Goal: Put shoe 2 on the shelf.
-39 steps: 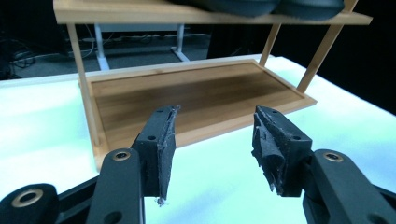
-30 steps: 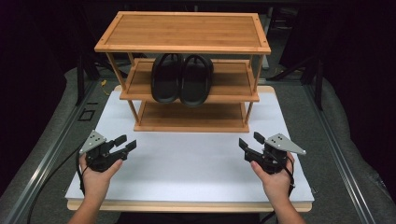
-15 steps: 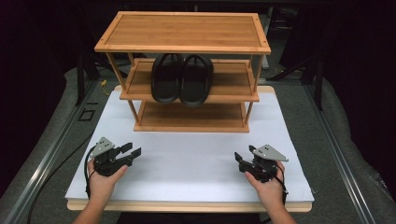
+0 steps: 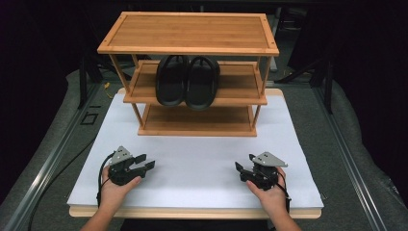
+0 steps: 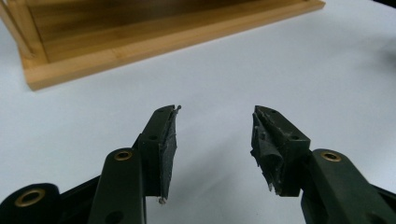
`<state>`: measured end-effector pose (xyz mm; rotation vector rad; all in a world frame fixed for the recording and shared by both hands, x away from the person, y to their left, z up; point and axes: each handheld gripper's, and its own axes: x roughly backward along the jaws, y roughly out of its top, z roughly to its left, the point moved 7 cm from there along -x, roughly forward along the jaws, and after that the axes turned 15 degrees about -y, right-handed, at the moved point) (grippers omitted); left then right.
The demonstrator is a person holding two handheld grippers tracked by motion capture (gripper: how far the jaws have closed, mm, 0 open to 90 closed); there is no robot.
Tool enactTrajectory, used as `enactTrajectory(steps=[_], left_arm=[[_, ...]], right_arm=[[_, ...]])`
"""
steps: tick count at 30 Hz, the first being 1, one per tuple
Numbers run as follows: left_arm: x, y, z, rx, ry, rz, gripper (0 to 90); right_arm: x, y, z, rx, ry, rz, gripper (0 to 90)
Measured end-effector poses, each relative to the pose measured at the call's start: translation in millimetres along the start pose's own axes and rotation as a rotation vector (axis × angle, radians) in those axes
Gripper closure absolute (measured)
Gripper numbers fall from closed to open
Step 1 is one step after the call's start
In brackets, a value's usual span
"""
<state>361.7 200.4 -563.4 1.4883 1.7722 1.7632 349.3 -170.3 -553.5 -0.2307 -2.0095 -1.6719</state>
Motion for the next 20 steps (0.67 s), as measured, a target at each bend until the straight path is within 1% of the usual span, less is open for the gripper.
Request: enactTrajectory(steps=[3, 7, 9, 11, 17, 20], left_arm=[[-1.7, -2.2, 0.6, -0.001, 0.004, 0.022, 49.7], [-2.3, -4.7, 2.4, 0.003, 0.015, 0.036, 48.8], [-2.2, -5.2, 3.1, 0.011, 0.015, 0.034, 48.7], [-2.1, -5.1, 3.9, 0.014, 0.015, 0.03, 48.6], [-1.4, -5.4, 5.1, 0.028, 0.014, 0.023, 48.4], [-0.7, -3.3, 4.9, 0.057, -0.002, -0.005, 47.3]], right_arm=[[-2.1, -1.2, -1.3, -0.005, -0.004, 0.005, 37.5], [-3.4, -2.3, -4.9, -0.037, 0.009, 0.012, 37.5], [-3.7, -2.8, -6.6, -0.055, 0.004, 0.02, 37.6], [-4.0, -2.9, -7.2, -0.064, 0.009, 0.022, 37.5], [-4.9, -3.7, -7.2, -0.068, 0.006, 0.027, 37.5], [-4.6, -3.8, -7.2, -0.07, 0.007, 0.028, 37.5]])
